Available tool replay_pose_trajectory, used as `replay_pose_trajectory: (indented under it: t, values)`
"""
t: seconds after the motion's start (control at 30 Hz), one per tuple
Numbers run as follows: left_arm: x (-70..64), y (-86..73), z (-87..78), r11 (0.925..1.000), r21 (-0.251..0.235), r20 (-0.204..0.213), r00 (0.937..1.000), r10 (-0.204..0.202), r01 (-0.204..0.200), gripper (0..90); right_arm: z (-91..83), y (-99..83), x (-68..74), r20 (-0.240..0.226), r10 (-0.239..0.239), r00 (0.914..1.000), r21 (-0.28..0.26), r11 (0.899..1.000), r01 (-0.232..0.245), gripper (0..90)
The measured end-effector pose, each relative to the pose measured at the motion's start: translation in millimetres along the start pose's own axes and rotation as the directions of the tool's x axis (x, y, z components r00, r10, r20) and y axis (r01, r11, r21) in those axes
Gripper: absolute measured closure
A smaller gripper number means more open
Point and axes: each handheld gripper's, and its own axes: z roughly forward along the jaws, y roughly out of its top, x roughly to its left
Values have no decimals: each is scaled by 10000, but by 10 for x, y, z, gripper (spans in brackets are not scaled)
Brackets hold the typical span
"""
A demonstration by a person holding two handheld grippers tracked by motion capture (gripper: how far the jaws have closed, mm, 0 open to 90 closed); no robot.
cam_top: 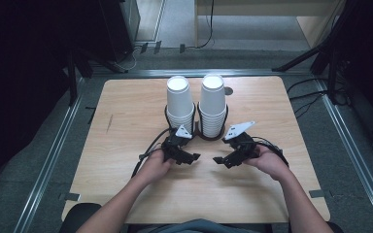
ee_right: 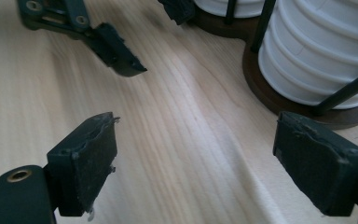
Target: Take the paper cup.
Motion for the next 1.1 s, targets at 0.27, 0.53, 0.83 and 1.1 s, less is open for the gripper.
replay_pose_trajectory:
  t: [0.27,0.53,0.83,1.1]
  values:
    - [-99,122,-104,9994,-213,1096,9937,-240,265,128,4,52,-10,-786,847,9933,203,9963,-834,138]
    - [-88,147,-213,9994,-215,1288,9913,283,-258,456,-67,70,-18,-1286,991,9867,-275,9943,-1034,238]
    - [-113,242,-243,9982,-462,1517,9874,445,-379,547,-222,33,-1,130,470,9988,-989,9941,-455,468]
    - [-88,280,-247,9980,-441,1648,9850,520,-454,552,-276,33,18,-383,813,9960,-1126,9900,-852,458]
